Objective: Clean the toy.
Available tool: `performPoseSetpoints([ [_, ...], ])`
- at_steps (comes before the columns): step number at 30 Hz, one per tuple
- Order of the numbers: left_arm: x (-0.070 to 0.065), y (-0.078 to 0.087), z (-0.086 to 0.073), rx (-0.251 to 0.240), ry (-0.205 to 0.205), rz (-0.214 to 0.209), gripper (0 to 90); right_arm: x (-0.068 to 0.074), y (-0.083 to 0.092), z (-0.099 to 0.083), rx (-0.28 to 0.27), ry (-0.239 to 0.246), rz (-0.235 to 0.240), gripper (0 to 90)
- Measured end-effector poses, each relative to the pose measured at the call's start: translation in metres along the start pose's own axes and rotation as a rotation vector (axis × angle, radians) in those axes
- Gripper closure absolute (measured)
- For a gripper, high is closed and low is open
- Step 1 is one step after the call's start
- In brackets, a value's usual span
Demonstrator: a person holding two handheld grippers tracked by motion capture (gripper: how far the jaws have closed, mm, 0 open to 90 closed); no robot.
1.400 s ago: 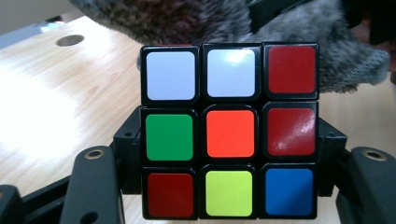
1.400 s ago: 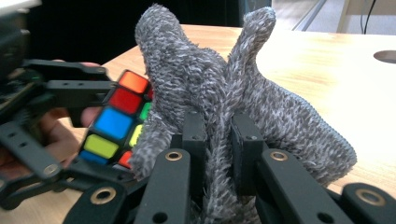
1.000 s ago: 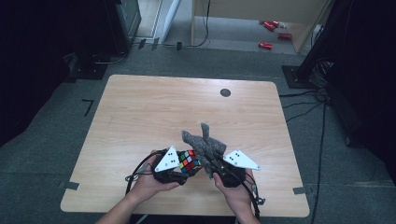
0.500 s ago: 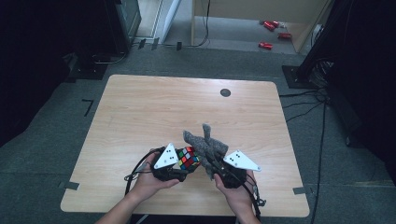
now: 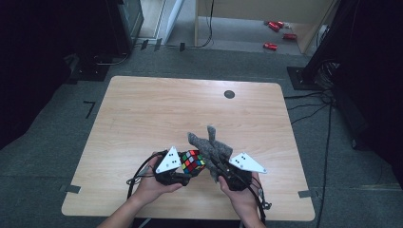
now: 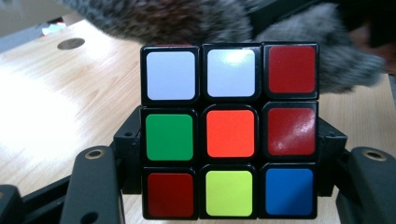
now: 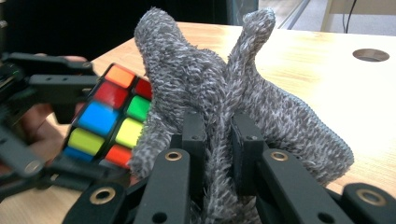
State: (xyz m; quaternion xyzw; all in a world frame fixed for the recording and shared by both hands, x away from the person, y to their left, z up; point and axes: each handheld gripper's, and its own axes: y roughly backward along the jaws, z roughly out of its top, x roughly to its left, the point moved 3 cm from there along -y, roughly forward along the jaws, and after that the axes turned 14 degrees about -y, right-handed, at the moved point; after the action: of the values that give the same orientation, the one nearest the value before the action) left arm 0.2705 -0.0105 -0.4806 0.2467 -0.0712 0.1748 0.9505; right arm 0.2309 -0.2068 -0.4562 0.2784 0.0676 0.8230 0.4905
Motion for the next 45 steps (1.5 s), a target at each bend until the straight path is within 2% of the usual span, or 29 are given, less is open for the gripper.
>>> performPoseSetpoints([
  [3,-0.005,-0.004,-0.001,0.016,-0.017,-0.007,34.8,0.013,0.004,0.001,-0.017,0.054,0.009,79.7],
  [6,-0.013,-0.008,0.002,0.023,-0.046,-0.015,34.8,0.02,0.007,0.003,-0.028,0.069,0.024,79.7],
  [8,-0.013,-0.006,0.004,0.021,-0.06,-0.01,34.8,0.017,0.006,0.004,-0.028,0.056,0.021,79.7],
  [12,-0.006,-0.001,0.004,0.001,-0.035,0.005,34.8,-0.001,0.0,0.002,-0.011,-0.001,-0.005,79.8],
  [14,-0.003,0.0,0.002,0.0,-0.021,0.006,34.8,-0.002,0.0,0.0,-0.002,-0.007,-0.005,79.8],
  [17,-0.004,-0.002,0.0,0.007,-0.015,0.0,34.8,0.01,0.003,0.001,-0.016,0.033,0.004,79.8],
  [20,-0.01,-0.005,0.002,0.017,-0.032,-0.009,34.8,0.022,0.007,0.004,-0.035,0.055,0.033,79.7],
  [22,-0.013,-0.006,0.003,0.019,-0.046,-0.01,34.8,0.024,0.008,0.005,-0.039,0.069,0.026,79.7],
  [25,-0.013,-0.004,0.005,0.017,-0.059,-0.006,34.8,0.014,0.004,0.004,-0.033,0.038,0.018,79.7],
  [29,-0.007,-0.001,0.003,0.004,-0.025,-0.005,34.8,0.001,-0.001,-0.001,-0.012,-0.004,-0.005,79.7],
  [34,-0.006,-0.003,0.001,0.005,-0.012,-0.008,34.8,0.012,0.004,0.0,-0.02,0.031,-0.001,79.7],
  [38,-0.014,-0.006,0.003,0.019,-0.036,-0.016,34.8,0.023,0.008,0.003,-0.036,0.058,0.023,79.7],
  [41,-0.012,-0.003,0.005,0.008,-0.04,-0.012,34.8,0.02,0.007,0.003,-0.044,0.042,0.025,79.7],
  [45,-0.004,0.002,0.004,-0.008,-0.012,0.002,34.8,0.007,0.002,0.0,-0.033,0.008,-0.003,79.7],
])
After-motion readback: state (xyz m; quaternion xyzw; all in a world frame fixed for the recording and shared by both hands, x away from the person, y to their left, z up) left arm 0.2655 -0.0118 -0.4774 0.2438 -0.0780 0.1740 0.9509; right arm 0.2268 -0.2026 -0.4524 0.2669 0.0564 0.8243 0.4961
